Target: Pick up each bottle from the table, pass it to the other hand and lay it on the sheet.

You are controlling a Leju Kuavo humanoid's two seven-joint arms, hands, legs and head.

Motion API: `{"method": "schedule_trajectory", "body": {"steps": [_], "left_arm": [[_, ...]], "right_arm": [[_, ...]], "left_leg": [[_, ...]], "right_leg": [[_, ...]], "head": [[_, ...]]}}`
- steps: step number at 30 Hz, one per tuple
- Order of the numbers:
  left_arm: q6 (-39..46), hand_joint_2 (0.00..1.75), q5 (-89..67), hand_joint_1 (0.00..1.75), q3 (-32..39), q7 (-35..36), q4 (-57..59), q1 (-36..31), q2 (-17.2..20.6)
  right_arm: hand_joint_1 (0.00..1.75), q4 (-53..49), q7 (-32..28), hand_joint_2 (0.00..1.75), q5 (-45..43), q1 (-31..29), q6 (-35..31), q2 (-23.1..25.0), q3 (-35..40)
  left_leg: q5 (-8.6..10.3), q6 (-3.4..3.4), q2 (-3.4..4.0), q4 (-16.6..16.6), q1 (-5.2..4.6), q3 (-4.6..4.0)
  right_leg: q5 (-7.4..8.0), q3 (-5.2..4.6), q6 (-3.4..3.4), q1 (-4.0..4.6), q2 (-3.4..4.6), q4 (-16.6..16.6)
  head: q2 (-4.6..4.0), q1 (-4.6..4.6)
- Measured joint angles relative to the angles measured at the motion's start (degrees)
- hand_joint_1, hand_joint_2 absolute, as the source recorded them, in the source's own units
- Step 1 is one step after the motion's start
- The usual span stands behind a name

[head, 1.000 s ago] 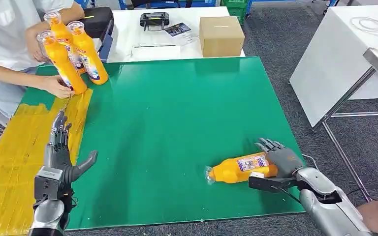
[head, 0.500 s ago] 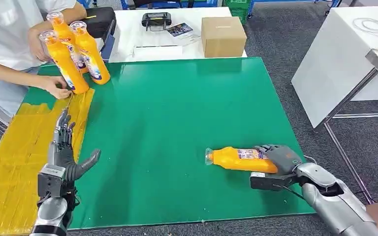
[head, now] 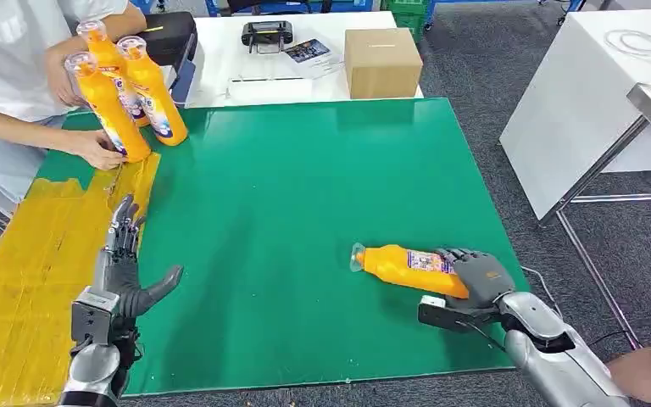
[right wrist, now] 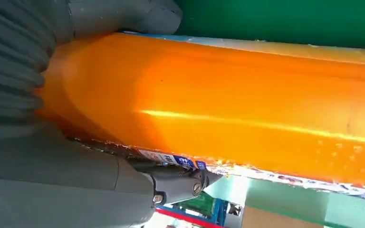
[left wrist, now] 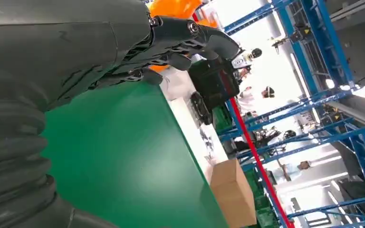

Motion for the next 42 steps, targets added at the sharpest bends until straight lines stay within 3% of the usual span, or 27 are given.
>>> {"method": "schedule_trajectory", "body": {"steps": [2,6,10,19,25,42], "left_arm": [[-0.75,1.75,-0.22,0.00,0.00,0.11,0.00,0.05,-0.07],[-4.82,1.75,-2.64,0.00,-0.20,3.38,-0.37,0.65,-0.76],[-6.78,1.75,-3.74,0.00,-2.28,7.13,-0.33,0.47,-1.53],[-9.25,1.75,-0.57,0.00,-6.16,10.45,1.33,-2.88,-1.92],[-10.38,1.75,1.31,0.00,-7.45,11.19,4.00,-5.93,-2.10],[-14.56,1.75,5.42,0.00,-9.53,11.82,9.95,-11.98,-2.71]], "right_arm": [[1.75,-0.07,-0.02,1.75,0.04,0.42,-1.62,0.83,-0.66],[1.75,-3.03,-0.79,1.75,-0.44,3.83,-10.96,8.18,-6.22],[1.75,-7.94,-3.81,1.75,-4.51,5.94,-15.70,15.52,-10.28],[1.75,-13.22,-12.10,1.75,-14.68,7.51,-17.99,26.92,-14.47],[1.75,-13.31,-15.28,1.75,-18.32,7.09,-18.05,31.65,-14.47],[1.75,-2.99,-18.47,1.75,-19.91,1.53,-15.12,38.14,-10.55]], "left_leg": [[0.00,0.00,0.00,0.00,0.00,-0.01],[0.02,-0.01,-0.03,0.00,0.02,-0.18],[0.06,-0.04,-0.12,0.00,0.12,-0.31],[0.05,-0.04,-0.09,0.00,0.12,-0.47],[0.05,-0.04,-0.10,0.00,0.12,-0.47],[0.06,-0.04,-0.09,0.00,0.12,-0.57]], "right_leg": [[0.00,0.04,0.00,0.01,0.00,0.01],[0.01,-0.16,-0.01,0.03,0.00,0.03],[-0.03,-0.30,-0.04,0.11,-0.06,0.04],[-0.03,-0.40,-0.04,0.10,-0.06,0.04],[-0.03,-0.40,-0.04,0.11,-0.06,0.04],[-0.02,-0.49,-0.05,0.11,-0.06,0.05]], "head": [[0.00,0.02],[0.00,0.00],[0.00,0.02],[0.00,0.02],[0.00,0.00],[0.00,0.02]]}}
